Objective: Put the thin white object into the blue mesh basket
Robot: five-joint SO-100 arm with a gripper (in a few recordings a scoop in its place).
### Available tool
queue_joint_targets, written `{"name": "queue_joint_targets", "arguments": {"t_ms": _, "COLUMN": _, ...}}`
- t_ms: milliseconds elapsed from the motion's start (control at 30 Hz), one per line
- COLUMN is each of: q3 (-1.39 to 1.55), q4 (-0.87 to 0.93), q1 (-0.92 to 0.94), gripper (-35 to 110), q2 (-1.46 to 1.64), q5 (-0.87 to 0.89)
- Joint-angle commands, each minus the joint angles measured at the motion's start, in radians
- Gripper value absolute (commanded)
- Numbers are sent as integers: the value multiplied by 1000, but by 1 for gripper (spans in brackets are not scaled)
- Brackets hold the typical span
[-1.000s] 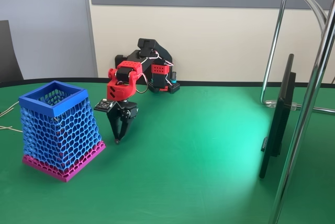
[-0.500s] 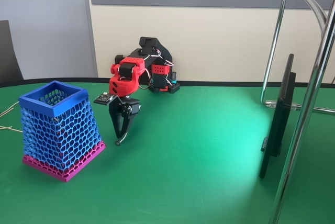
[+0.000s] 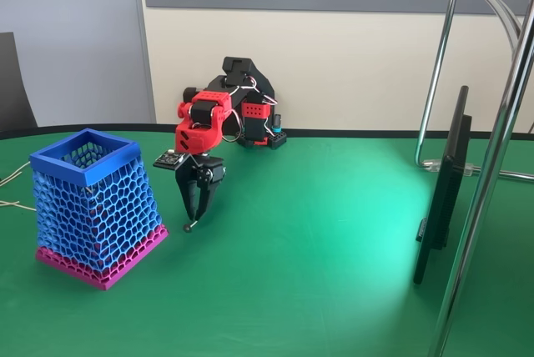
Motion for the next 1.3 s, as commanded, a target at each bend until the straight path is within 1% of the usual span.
{"name": "queue_joint_targets", "arguments": {"t_ms": 0, "q3": -17, "q4": 6, "q1": 12, "gripper": 11, "q2": 8, "q5": -18}}
{"name": "queue_joint_targets", "arguments": {"t_ms": 867, "q3": -118, "q4": 6, "q1": 51, "gripper": 12, "q2": -87, "q5": -107}}
{"name": "queue_joint_targets", "arguments": {"t_ms": 1000, "q3": -133, "q4": 6, "q1": 51, "gripper": 10, "q2": -98, "q5": -118}}
{"name": "queue_joint_targets", "arguments": {"t_ms": 1200, "q3": -130, "q4": 8, "q1": 51, "gripper": 1, "q2": -98, "q5": -126}}
{"name": "queue_joint_targets", "arguments": {"t_ms": 1267, "q3": -130, "q4": 8, "q1": 51, "gripper": 0, "q2": -98, "q5": -126}}
